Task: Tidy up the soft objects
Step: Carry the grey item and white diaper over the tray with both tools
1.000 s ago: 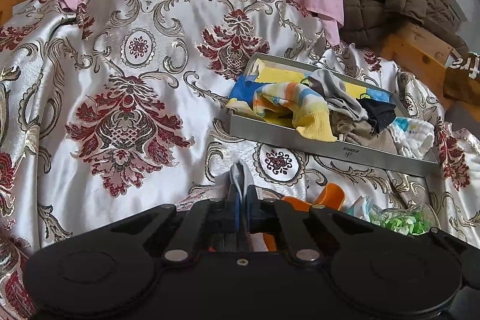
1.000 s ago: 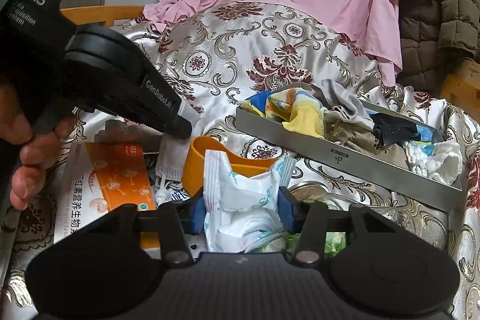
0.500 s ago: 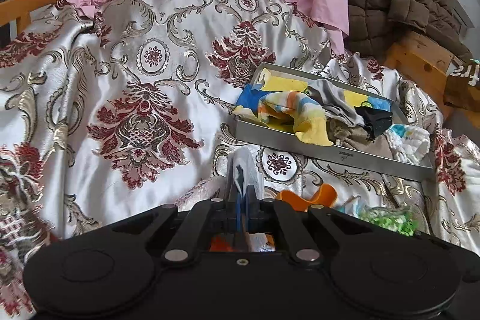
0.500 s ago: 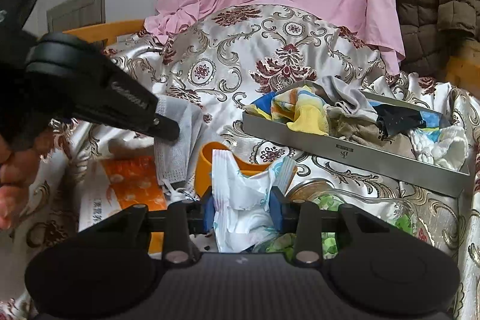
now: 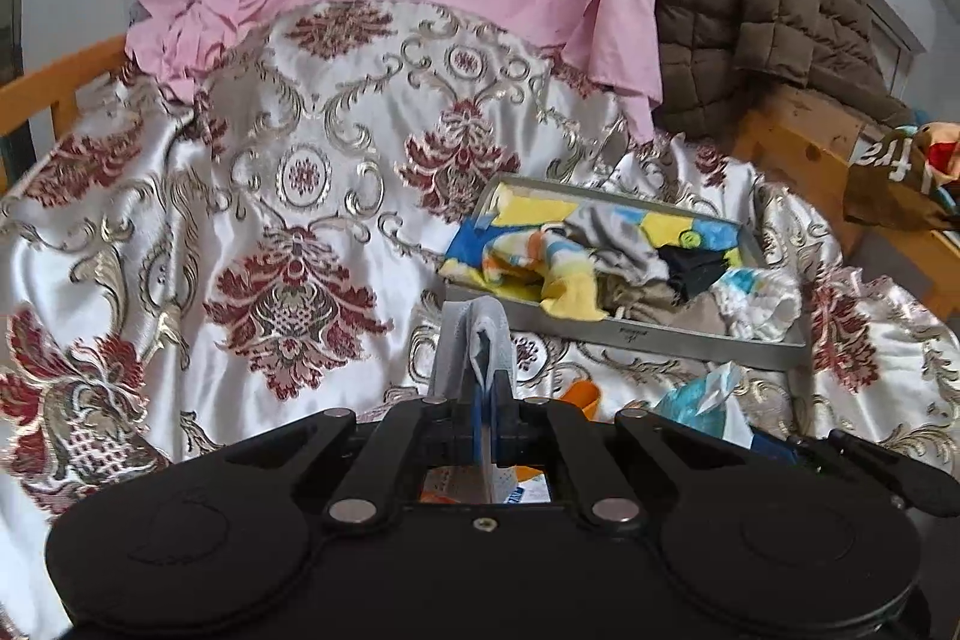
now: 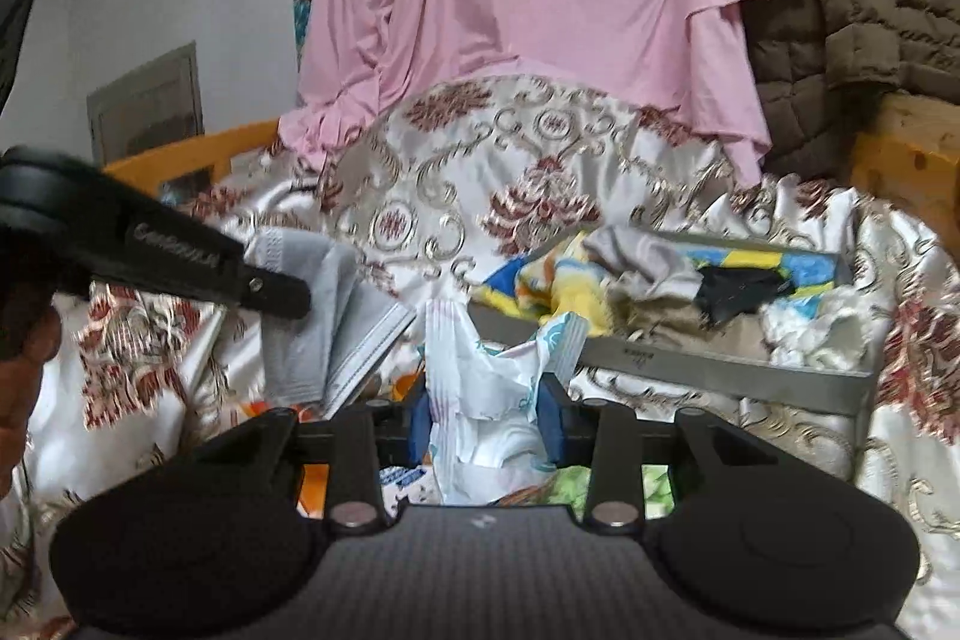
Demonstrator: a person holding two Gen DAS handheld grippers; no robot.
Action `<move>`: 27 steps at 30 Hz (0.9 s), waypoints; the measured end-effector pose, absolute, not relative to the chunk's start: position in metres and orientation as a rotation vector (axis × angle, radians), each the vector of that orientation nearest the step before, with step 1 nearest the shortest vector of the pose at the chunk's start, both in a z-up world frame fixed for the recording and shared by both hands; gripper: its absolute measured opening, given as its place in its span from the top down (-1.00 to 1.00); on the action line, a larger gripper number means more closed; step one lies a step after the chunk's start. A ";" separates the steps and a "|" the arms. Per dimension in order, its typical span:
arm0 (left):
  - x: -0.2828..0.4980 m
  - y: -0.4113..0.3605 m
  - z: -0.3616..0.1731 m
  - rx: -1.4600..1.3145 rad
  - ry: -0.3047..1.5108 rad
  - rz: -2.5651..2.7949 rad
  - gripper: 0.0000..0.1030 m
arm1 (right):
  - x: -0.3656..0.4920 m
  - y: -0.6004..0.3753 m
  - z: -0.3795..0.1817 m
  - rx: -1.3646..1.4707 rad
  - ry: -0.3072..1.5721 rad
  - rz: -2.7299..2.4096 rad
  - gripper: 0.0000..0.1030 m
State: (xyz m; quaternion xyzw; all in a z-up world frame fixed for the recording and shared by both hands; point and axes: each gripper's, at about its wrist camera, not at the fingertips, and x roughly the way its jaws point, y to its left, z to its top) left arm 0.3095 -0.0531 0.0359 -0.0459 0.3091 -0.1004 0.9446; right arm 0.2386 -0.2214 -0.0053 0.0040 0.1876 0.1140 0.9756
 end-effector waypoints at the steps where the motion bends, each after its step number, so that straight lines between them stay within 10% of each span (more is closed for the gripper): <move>1: 0.305 -0.054 0.040 -0.095 0.625 -0.202 0.97 | 0.235 -0.226 0.001 0.021 0.363 0.231 0.25; 27: 0.420 -0.111 0.043 -0.197 0.547 -0.487 0.97 | 0.279 -0.316 -0.004 0.146 0.199 0.184 0.22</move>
